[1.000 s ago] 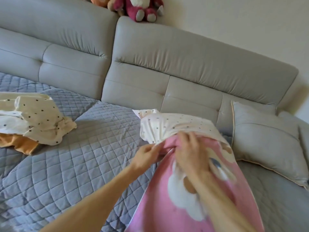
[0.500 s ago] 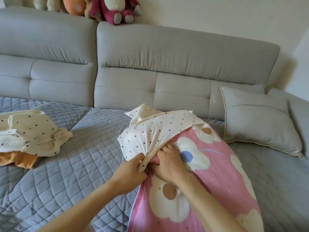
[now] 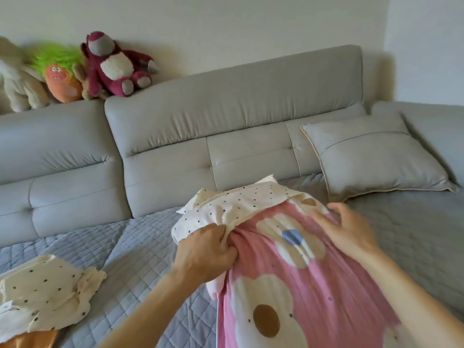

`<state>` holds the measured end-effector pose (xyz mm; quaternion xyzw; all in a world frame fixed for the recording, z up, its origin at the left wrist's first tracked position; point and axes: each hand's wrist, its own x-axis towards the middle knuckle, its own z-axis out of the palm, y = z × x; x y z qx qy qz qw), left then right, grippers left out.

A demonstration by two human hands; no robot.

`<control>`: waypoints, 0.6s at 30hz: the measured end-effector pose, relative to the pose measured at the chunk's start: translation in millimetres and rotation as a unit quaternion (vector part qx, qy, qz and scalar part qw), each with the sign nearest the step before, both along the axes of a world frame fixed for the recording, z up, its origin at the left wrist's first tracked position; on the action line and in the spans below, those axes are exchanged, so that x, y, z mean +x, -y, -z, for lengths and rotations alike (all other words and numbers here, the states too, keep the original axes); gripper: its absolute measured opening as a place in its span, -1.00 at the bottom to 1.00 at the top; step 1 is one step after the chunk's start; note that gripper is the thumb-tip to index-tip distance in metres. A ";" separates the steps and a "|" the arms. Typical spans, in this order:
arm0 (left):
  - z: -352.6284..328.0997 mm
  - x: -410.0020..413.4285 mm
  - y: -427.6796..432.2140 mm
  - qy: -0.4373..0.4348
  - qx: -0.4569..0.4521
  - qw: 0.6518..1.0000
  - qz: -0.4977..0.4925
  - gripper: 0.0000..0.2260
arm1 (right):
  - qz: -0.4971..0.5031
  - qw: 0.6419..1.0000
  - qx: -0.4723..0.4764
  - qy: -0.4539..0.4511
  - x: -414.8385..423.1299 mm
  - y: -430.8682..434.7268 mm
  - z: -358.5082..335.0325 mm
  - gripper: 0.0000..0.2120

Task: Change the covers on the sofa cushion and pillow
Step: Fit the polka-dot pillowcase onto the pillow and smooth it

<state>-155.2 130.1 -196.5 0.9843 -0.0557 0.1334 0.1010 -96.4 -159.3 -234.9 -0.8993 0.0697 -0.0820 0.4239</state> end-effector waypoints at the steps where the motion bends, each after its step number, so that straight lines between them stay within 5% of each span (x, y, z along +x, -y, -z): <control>1: -7.2 10.7 9.8 0.007 0.022 0.999 0.024 -0.87 | 0.020 0.998 -0.023 -0.053 2.5 11.7 8.0 -0.03; 7: -23.5 86.0 68.1 -0.134 -0.036 0.986 0.094 -0.68 | -0.029 0.981 0.119 -0.152 1.9 29.5 27.4 0.04; 9: -18.7 107.8 90.0 -0.093 0.006 0.992 0.086 -0.63 | -0.038 0.977 0.152 -0.143 1.1 27.4 27.9 -0.02; 12: -11.0 132.8 121.3 -0.048 0.127 0.988 0.068 -0.58 | -0.065 0.969 0.214 -0.104 -4.0 20.1 26.7 -0.40; 18: -15.2 162.8 156.5 -0.001 0.148 0.987 0.061 -0.72 | -0.106 0.971 0.210 -0.046 -10.6 2.7 27.3 -0.44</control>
